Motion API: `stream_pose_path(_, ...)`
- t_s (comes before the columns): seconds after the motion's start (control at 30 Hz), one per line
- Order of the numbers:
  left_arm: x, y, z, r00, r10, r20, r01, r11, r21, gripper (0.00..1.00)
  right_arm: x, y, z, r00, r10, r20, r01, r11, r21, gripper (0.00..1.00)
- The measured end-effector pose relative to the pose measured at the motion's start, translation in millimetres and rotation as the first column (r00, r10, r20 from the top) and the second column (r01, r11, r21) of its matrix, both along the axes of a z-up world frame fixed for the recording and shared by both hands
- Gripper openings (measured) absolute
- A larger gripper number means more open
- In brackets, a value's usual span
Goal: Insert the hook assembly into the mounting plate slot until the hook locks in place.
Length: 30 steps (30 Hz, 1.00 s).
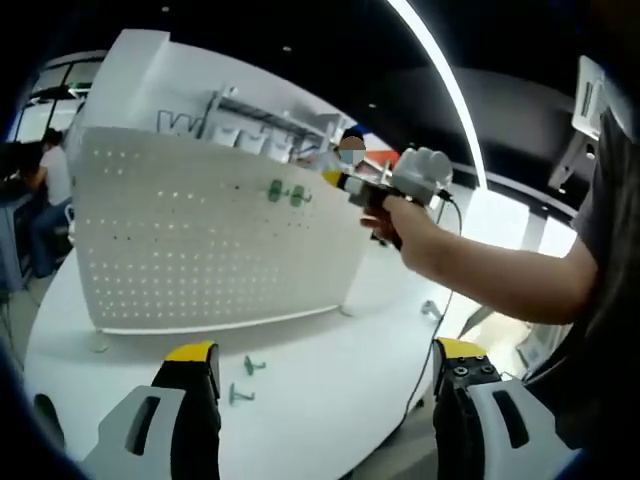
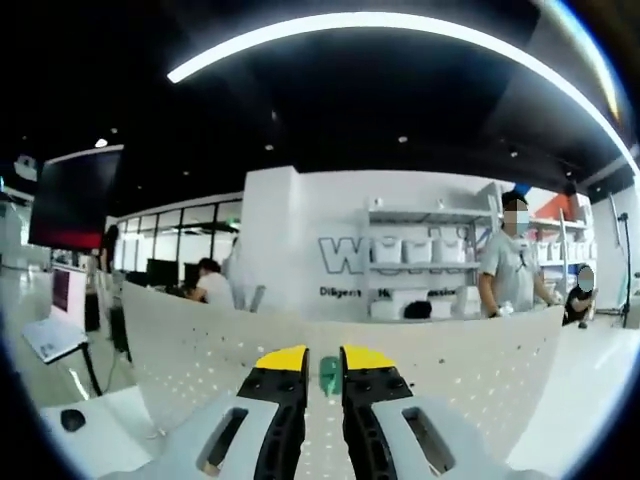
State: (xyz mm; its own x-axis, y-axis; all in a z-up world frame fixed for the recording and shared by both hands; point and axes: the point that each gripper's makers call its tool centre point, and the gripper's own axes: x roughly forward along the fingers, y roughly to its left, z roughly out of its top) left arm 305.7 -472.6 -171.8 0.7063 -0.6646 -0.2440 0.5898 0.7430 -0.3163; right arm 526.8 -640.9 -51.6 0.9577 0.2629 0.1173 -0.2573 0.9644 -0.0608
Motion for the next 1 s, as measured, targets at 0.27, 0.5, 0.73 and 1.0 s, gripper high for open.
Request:
stream_pose_path(0.27, -4.2, 4.0, -7.7, 1.000, 0.013, -0.017, -0.012, 0.999, 0.031, 0.89, -51.5, 8.4, -27.2, 0.996, 0.068, -0.062, -0.070, 0.997, -0.044, 0.11)
stream_pose_path(0.5, -7.3, 4.2, -10.7, 1.000, 0.014, -0.021, -0.013, 0.999, 0.038, 0.89, -92.9, 18.4, -68.8, 0.976, 0.140, -0.164, -0.151, 0.987, -0.060, 0.13)
stream_pose_path(0.73, -11.4, 2.1, -17.4, 0.999, 0.009, -0.039, -0.007, 0.999, 0.041, 0.89, -126.0, 25.1, -106.4, 0.951, 0.179, -0.252, -0.199, 0.978, -0.057, 0.14)
stream_pose_path(1.0, -17.2, -2.4, -34.3, 0.997, -0.007, -0.078, 0.014, 0.997, 0.078, 0.90, -157.7, 44.6, -137.9, 0.897, 0.285, -0.337, -0.317, 0.947, -0.043, 0.16)
